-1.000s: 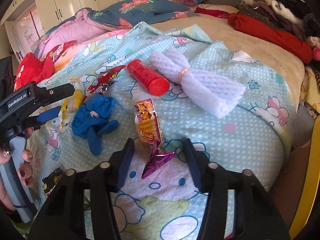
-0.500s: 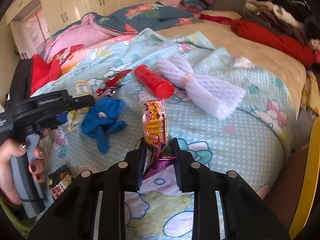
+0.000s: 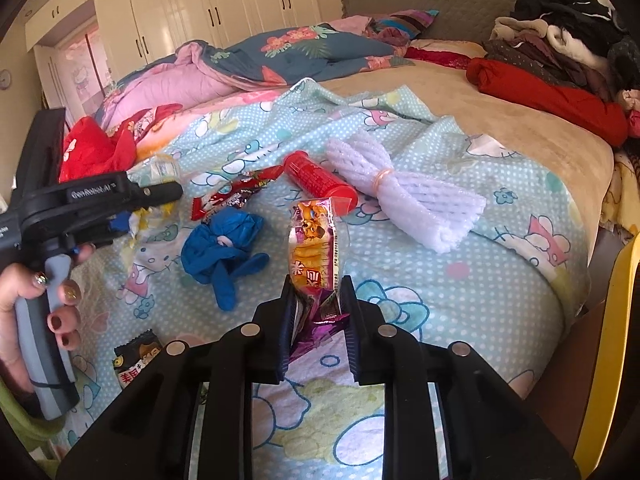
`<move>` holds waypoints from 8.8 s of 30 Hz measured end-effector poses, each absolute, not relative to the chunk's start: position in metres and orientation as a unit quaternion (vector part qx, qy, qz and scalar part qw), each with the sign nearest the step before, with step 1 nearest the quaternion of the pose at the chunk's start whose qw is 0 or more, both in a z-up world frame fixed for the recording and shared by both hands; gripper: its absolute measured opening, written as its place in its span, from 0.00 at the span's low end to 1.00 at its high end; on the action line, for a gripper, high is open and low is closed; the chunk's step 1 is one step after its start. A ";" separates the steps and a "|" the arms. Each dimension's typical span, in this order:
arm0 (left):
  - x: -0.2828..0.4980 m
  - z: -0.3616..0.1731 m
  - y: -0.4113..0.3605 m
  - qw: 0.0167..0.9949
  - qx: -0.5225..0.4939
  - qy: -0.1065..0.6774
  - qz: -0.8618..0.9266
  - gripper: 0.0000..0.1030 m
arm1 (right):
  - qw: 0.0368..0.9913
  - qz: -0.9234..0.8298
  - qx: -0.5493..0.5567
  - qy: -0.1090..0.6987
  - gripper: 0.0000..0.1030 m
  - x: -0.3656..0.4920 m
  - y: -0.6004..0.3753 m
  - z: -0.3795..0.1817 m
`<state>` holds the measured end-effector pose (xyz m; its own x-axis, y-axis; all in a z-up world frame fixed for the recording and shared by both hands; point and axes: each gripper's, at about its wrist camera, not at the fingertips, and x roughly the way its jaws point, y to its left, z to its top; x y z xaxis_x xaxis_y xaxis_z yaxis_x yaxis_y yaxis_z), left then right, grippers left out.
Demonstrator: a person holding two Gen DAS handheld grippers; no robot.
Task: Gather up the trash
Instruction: 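Lift and carry the yellow-white bag and orange packet over the yellow-rimmed bin, then open both tools to drop the bag and packet into the bin, then move both tools back over the remaining trash on the sheet, then grasp the green snack packet with the right tool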
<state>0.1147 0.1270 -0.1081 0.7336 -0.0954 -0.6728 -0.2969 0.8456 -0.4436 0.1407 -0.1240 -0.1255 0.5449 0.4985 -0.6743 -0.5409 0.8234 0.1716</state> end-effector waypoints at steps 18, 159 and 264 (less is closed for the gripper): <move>0.109 -0.053 0.088 0.920 -0.239 0.312 0.009 0.37 | 0.887 0.298 0.023 0.352 0.21 0.120 -0.159 -0.090; 0.120 -0.078 -0.235 0.875 -0.039 0.389 -0.284 0.37 | 0.892 0.059 0.256 0.367 0.26 0.126 -0.464 -0.095; 0.135 -0.103 0.123 0.890 -0.237 0.389 0.009 0.77 | 0.812 0.432 -0.116 0.374 0.72 0.052 -0.081 -0.097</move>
<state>0.1345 0.1233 -0.1026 0.6971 -0.1691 -0.6967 -0.1999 0.8874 -0.4154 0.0517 -0.0812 -0.0967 0.3465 0.6156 -0.7078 -0.7885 0.5999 0.1357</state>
